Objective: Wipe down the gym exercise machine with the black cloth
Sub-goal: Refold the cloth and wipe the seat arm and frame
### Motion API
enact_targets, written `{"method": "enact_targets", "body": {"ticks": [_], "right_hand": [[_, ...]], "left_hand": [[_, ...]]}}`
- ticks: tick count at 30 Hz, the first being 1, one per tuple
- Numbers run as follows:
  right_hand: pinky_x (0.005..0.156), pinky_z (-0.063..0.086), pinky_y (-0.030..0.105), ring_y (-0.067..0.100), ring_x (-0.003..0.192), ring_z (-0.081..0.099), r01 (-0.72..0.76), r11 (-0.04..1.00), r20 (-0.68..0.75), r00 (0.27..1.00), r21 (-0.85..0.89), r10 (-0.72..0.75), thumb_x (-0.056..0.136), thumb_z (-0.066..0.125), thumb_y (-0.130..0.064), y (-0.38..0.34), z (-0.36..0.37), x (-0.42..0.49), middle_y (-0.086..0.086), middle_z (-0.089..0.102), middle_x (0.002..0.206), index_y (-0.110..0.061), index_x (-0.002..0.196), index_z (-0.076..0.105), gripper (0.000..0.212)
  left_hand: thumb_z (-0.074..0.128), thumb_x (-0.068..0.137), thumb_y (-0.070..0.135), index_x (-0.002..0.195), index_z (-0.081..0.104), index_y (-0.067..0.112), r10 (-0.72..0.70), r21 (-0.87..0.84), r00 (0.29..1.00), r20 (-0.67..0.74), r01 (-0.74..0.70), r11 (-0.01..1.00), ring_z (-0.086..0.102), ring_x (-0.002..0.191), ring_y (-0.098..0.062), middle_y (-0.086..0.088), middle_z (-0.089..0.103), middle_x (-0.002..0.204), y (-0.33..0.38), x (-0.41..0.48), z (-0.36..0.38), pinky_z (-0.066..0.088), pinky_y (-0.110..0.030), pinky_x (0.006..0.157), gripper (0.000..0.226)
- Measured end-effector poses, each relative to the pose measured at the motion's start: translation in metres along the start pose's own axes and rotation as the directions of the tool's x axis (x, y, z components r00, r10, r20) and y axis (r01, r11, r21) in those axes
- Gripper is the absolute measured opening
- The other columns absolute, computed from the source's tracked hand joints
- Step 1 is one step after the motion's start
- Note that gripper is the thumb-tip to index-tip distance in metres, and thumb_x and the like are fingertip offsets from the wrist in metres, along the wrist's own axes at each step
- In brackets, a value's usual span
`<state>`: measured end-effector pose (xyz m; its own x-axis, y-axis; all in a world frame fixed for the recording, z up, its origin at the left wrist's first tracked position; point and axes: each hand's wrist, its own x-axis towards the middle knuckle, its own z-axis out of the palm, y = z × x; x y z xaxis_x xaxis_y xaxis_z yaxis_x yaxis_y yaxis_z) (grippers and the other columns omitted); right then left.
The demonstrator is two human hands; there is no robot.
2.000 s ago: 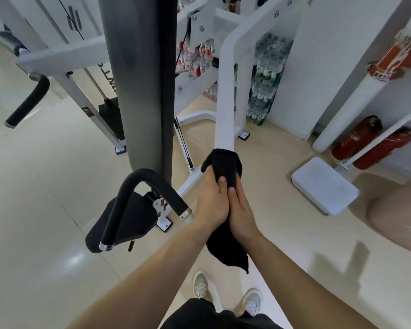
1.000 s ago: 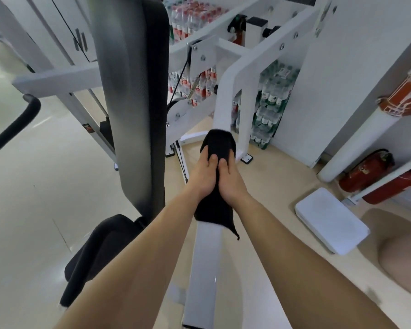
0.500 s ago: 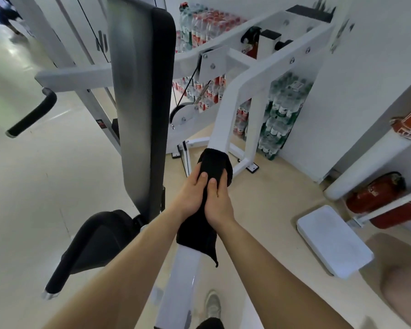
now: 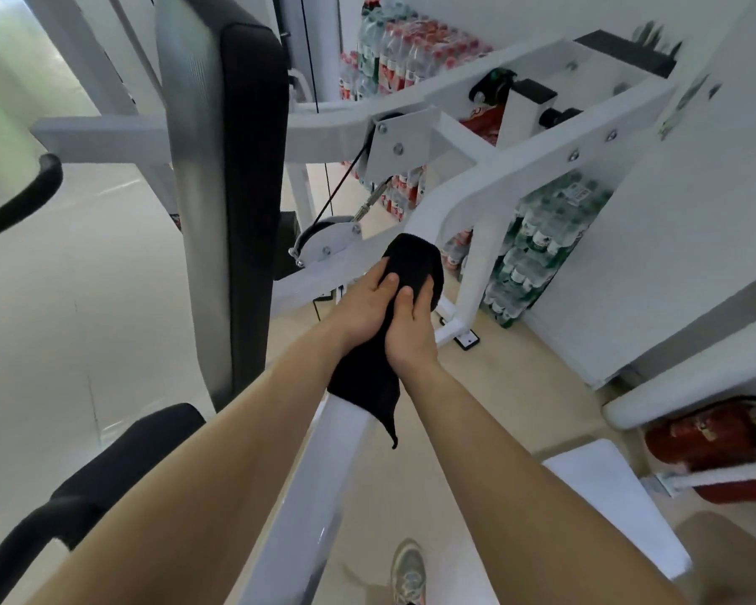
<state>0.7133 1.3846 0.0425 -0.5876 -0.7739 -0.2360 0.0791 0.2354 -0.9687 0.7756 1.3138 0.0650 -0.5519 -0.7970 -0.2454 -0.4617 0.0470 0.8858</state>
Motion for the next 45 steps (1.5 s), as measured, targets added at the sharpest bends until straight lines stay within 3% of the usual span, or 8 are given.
{"method": "enact_targets", "body": {"ticks": [14, 21, 28, 37, 39, 41, 43, 45], "right_hand": [[0.109, 0.030, 0.025, 0.013, 0.141, 0.038, -0.029, 0.997, 0.061, 0.998, -0.069, 0.033, 0.109, 0.026, -0.037, -0.005, -0.007, -0.020, -0.006, 0.031, 0.161, -0.029, 0.161, 0.006, 0.056], [0.097, 0.029, 0.010, -0.001, 0.129, 0.037, -0.038, 0.998, 0.085, 0.996, -0.054, 0.042, 0.109, 0.025, -0.038, -0.010, -0.008, -0.004, -0.009, 0.030, 0.159, -0.028, 0.160, 0.002, 0.057], [0.121, 0.027, 0.041, 0.020, 0.149, 0.028, -0.008, 0.997, 0.073, 0.997, -0.073, 0.013, 0.108, 0.025, -0.041, -0.028, -0.019, 0.087, 0.004, 0.017, 0.167, -0.021, 0.160, -0.004, 0.063], [0.124, 0.017, 0.038, 0.024, 0.153, 0.015, 0.070, 0.971, 0.111, 0.993, -0.230, -0.045, 0.104, 0.035, -0.038, -0.036, -0.042, 0.111, 0.007, 0.005, 0.168, -0.016, 0.160, -0.004, 0.072], [0.124, 0.011, 0.033, 0.024, 0.154, 0.005, 0.255, 0.866, 0.132, 0.967, -0.431, -0.219, 0.103, 0.042, -0.031, -0.040, -0.057, 0.110, 0.009, -0.001, 0.168, -0.014, 0.160, 0.002, 0.071], [0.124, 0.011, 0.042, 0.029, 0.154, 0.005, 0.496, 0.589, 0.277, 0.862, -0.638, -0.425, 0.102, 0.037, -0.030, -0.044, -0.069, 0.115, 0.013, 0.005, 0.167, -0.014, 0.159, 0.017, 0.063], [0.124, 0.017, 0.049, 0.030, 0.154, 0.011, 0.630, 0.351, 0.456, 0.759, -0.693, -0.464, 0.100, 0.027, -0.034, -0.045, -0.076, 0.127, 0.010, 0.017, 0.166, -0.015, 0.155, 0.032, 0.059], [0.123, 0.019, 0.049, 0.027, 0.154, 0.015, 0.680, 0.262, 0.555, 0.719, -0.685, -0.417, 0.099, 0.024, -0.038, -0.047, -0.082, 0.139, 0.008, 0.026, 0.164, -0.014, 0.154, 0.036, 0.061]], "left_hand": [[0.036, 0.108, 0.033, 0.152, 0.032, 0.040, -0.029, -0.067, 1.000, 0.008, 0.030, 0.997, 0.044, 0.128, -0.004, 0.015, 0.047, 0.143, 0.002, -0.028, -0.002, 0.029, -0.022, 0.102, 0.045], [0.036, 0.109, 0.031, 0.155, 0.029, 0.037, -0.030, -0.058, 0.999, 0.016, 0.031, 0.998, 0.039, 0.138, -0.005, 0.013, 0.042, 0.153, 0.006, -0.002, 0.000, 0.028, -0.026, 0.113, 0.047], [0.036, 0.109, 0.028, 0.156, 0.028, 0.023, -0.015, 0.056, 1.000, -0.002, 0.015, 0.998, 0.039, 0.138, -0.013, 0.004, 0.043, 0.150, 0.042, 0.085, 0.005, 0.025, -0.026, 0.115, 0.048], [0.039, 0.108, 0.024, 0.152, 0.036, 0.023, 0.036, 0.097, 0.999, -0.024, -0.034, 0.995, 0.045, 0.135, -0.015, -0.002, 0.050, 0.148, 0.056, 0.113, 0.009, 0.030, -0.035, 0.118, 0.045], [0.041, 0.107, 0.022, 0.153, 0.034, 0.024, 0.018, 0.047, 0.999, -0.044, -0.016, 0.999, 0.044, 0.136, -0.010, 0.004, 0.048, 0.149, 0.048, 0.098, 0.008, 0.029, -0.029, 0.118, 0.047], [0.043, 0.106, 0.026, 0.153, 0.034, 0.028, 0.006, 0.019, 0.998, -0.064, -0.005, 1.000, 0.040, 0.138, -0.006, 0.010, 0.044, 0.151, 0.040, 0.086, 0.009, 0.027, -0.025, 0.117, 0.048], [0.042, 0.107, 0.023, 0.150, 0.032, 0.033, -0.001, 0.022, 0.996, -0.087, 0.003, 1.000, 0.035, 0.140, -0.003, 0.015, 0.037, 0.150, 0.041, 0.082, 0.010, 0.023, -0.020, 0.116, 0.046], [0.040, 0.108, 0.020, 0.145, 0.027, 0.037, -0.017, 0.034, 0.994, -0.107, 0.021, 0.999, 0.032, 0.139, -0.002, 0.018, 0.036, 0.146, 0.046, 0.086, 0.012, 0.020, -0.012, 0.111, 0.043]]}}
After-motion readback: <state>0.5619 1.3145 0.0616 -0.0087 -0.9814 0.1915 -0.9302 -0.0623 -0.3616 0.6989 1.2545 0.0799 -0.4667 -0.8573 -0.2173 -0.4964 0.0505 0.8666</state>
